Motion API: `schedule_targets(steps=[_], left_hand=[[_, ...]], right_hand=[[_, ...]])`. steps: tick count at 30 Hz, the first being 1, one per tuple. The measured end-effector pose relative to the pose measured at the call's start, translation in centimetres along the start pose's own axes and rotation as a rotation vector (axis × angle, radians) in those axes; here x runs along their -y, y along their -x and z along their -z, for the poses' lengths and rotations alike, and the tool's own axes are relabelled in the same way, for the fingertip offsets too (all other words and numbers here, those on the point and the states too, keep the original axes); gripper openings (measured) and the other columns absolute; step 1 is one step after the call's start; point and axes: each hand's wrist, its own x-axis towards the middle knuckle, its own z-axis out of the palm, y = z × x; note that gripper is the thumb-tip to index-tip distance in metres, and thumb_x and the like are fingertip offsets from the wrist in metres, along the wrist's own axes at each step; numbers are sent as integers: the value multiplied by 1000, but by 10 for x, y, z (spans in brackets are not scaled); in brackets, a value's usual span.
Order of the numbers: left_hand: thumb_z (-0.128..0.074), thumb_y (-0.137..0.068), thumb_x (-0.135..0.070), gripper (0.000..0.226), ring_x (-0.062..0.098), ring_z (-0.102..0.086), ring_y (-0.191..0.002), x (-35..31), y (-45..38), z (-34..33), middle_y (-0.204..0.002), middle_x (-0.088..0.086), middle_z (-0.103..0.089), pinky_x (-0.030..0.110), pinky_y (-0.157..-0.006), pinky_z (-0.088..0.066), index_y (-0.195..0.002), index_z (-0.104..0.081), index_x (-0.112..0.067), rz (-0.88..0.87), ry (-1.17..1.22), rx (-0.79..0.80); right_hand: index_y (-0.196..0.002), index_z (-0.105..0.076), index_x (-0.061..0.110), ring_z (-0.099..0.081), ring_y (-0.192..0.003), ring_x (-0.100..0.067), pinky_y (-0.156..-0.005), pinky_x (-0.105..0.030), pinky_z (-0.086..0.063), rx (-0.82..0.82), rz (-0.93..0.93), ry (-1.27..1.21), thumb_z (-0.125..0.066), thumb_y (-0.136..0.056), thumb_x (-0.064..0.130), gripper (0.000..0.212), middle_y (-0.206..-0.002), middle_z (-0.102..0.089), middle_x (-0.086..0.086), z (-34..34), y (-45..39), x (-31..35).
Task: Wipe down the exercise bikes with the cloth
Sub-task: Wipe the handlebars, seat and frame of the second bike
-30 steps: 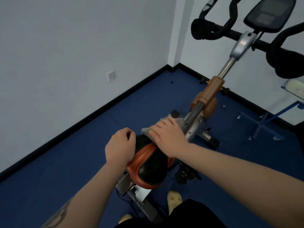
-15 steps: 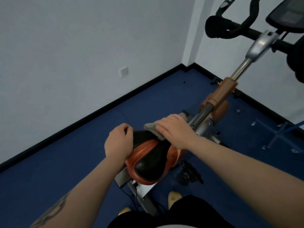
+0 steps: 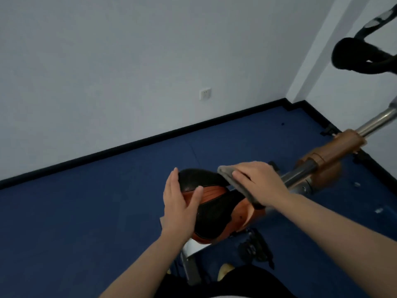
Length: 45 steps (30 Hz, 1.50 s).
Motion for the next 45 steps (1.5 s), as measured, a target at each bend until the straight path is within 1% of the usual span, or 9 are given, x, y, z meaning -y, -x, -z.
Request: schedule_targets(steps=[3,10,16,20,23,28,34,39,45], left_hand=[[-72,-74,-58,108,11,-20,-145,3,14,2,-158,-11,-16,44,-120,-25,-155,-6,-33,12,95,33],[-91,-43,-61,148,13,-27,-142,9,22,4,-156,-8,-16,44,-116,-33,-155,0,-28,233,168,97],[-97,-50,-35,93,3,-69,-93,16,27,0,-115,-3,-66,18,-73,-56,-128,-45,-26,360,468,138],[-90,-66,-14,61,4,-71,-87,15,25,2,-96,-7,-76,13,-68,-53,-115,-55,-24,322,501,183],[-89,-68,-12,56,8,-72,-92,14,25,4,-98,-7,-76,18,-74,-55,-114,-59,-24,304,508,224],[-85,-71,-7,52,4,-72,-86,13,23,3,-93,-15,-75,13,-68,-54,-111,-57,-25,288,547,218],[-86,-71,-10,57,9,-67,-104,10,27,3,-111,-1,-71,25,-88,-55,-121,-59,-18,245,484,152],[-81,-77,-4,44,4,-72,-87,11,27,5,-92,-12,-76,12,-69,-53,-111,-60,-22,255,547,244],[-87,-73,-16,50,8,-69,-99,11,29,5,-105,-4,-74,22,-80,-55,-115,-63,-24,264,503,186]], right_hand=[[-118,-65,29,-63,-101,-21,-83,-37,-44,35,-8,105,-31,-102,46,41,-113,-70,3,-9,-17,27],[-144,-32,51,-15,-146,-1,-115,-30,-22,442,380,-289,-42,-103,36,44,-156,-23,23,-19,-58,65],[-142,-39,40,-43,-133,-10,-113,-39,-33,612,181,-465,-48,-100,43,43,-143,-47,13,-16,-82,59],[-142,-25,60,-28,-141,-15,-107,-44,-35,461,432,-99,-33,-97,58,45,-156,-22,17,-29,-73,76],[-141,-21,63,-21,-144,-7,-110,-31,-28,457,590,-182,-34,-99,53,45,-158,-14,20,-20,-59,50],[-142,-42,35,-44,-133,-20,-108,-38,-34,483,66,-250,-23,-104,49,45,-147,-47,4,-31,-90,74],[-119,-64,38,-36,-134,-14,-106,-38,-25,203,829,62,-44,-93,51,35,-138,-51,12,-40,-56,91],[-104,-66,31,-56,-112,-18,-96,-41,-44,518,251,-146,-39,-99,52,35,-112,-62,8,-30,-102,109],[-104,-69,34,-46,-114,-11,-94,-33,-33,380,859,85,-38,-92,59,41,-118,-59,14,-34,-78,103]])
